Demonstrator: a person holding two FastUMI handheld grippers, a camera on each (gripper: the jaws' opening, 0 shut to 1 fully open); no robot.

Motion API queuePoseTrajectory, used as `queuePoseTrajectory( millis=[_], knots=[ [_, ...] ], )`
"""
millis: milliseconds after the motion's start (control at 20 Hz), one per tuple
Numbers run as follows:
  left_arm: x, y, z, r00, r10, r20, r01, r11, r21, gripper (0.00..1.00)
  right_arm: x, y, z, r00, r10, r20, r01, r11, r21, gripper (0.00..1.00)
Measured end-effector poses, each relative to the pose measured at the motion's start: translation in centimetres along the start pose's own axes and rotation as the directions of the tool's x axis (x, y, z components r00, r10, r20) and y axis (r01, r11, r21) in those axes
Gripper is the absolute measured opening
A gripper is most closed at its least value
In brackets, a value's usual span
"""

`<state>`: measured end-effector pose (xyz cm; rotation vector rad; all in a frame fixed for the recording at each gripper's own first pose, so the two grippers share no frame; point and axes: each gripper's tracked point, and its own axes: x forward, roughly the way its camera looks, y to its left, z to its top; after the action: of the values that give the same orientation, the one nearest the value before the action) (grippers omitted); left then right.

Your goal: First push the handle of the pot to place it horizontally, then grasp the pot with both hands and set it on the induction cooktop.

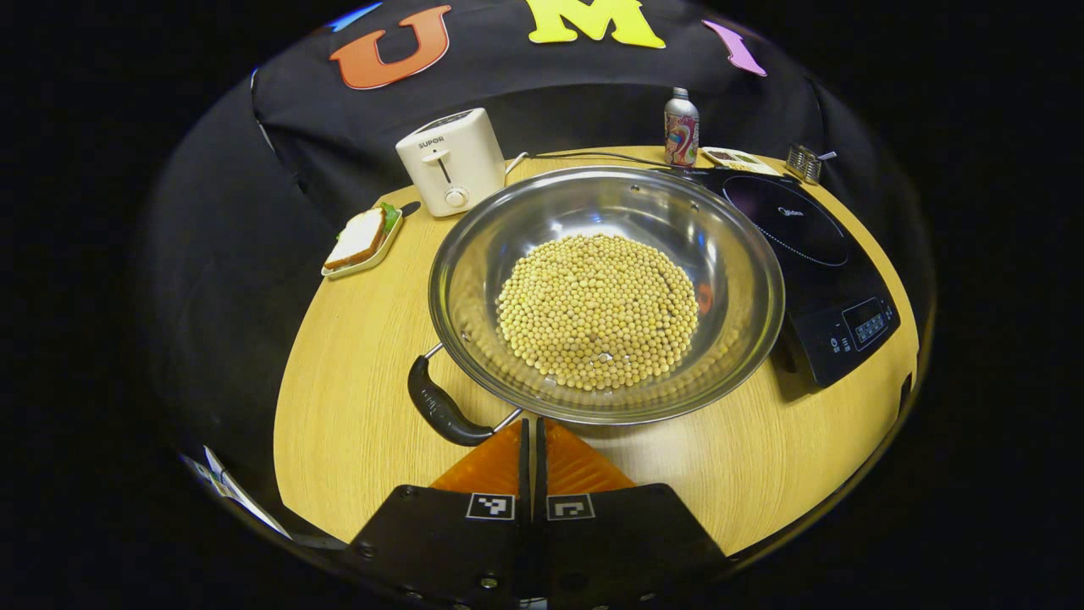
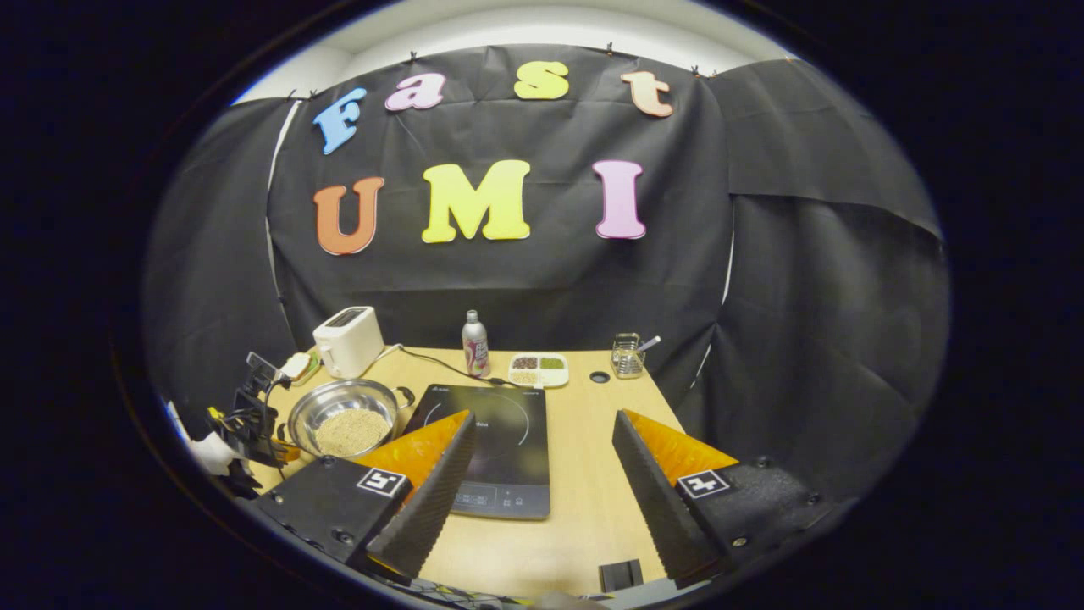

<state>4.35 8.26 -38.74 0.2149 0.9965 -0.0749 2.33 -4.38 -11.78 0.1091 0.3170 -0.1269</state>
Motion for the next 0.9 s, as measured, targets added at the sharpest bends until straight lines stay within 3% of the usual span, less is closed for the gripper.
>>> queuePoseTrajectory(
  millis=[50,200,250,350,400,450,500,550,650,700,800,850,900],
  knots=[
    [-0.1,0.1,0.0,1.000,-0.003,0.000,0.003,1.000,-0.005,0.10,0.0,0.1,0.0,1.000,-0.001,0.001,0.001,1.000,-0.003,1.00],
    [-0.1,0.8,0.3,1.000,-0.002,-0.001,0.002,1.000,-0.016,0.10,0.0,0.4,0.2,1.000,0.007,0.005,-0.007,1.000,-0.008,1.00],
    [0.2,1.3,0.5,1.000,0.000,-0.001,0.000,1.000,-0.022,0.00,0.1,0.4,0.2,1.000,0.006,0.004,-0.006,1.000,-0.011,1.00],
    [0.5,2.0,0.8,1.000,0.005,0.003,-0.005,0.999,-0.038,0.00,0.1,0.6,0.5,1.000,0.009,0.009,-0.009,1.000,-0.014,1.00],
    [0.6,2.3,1.0,1.000,0.008,0.003,-0.007,0.999,-0.043,0.10,0.1,0.8,0.5,1.000,0.011,0.010,-0.010,1.000,-0.017,1.00],
    [0.7,2.6,1.1,1.000,0.010,0.004,-0.009,0.999,-0.047,0.00,0.1,0.8,0.5,1.000,0.009,0.008,-0.009,1.000,-0.022,1.00],
    [0.8,2.8,1.1,1.000,0.013,0.003,-0.013,0.999,-0.047,0.10,0.1,0.9,0.4,1.000,0.012,0.007,-0.012,1.000,-0.025,1.00],
    [0.9,3.0,1.2,1.000,0.016,0.005,-0.016,0.999,-0.047,0.00,0.1,1.0,0.4,1.000,0.012,0.006,-0.012,1.000,-0.027,1.00],
    [1.2,3.4,1.4,1.000,0.020,0.006,-0.020,0.999,-0.043,0.00,0.2,1.2,0.4,1.000,0.014,0.004,-0.014,0.999,-0.029,1.00],
    [1.3,3.6,1.5,1.000,0.023,0.008,-0.022,0.999,-0.041,0.10,0.1,1.3,0.3,1.000,0.015,0.003,-0.015,0.999,-0.031,1.00],
    [1.7,4.1,1.7,1.000,0.028,0.004,-0.027,0.998,-0.048,0.10,0.1,1.3,0.4,1.000,0.014,0.002,-0.014,0.999,-0.032,1.00],
    [1.8,4.3,1.8,1.000,0.030,0.004,-0.030,0.998,-0.052,0.00,0.1,1.3,0.5,1.000,0.012,0.003,-0.012,0.999,-0.033,1.00],
    [2.0,4.6,1.8,0.999,0.032,0.001,-0.032,0.998,-0.056,0.00,0.0,1.3,0.4,1.000,0.010,0.003,-0.010,0.999,-0.034,1.00]
  ],
)
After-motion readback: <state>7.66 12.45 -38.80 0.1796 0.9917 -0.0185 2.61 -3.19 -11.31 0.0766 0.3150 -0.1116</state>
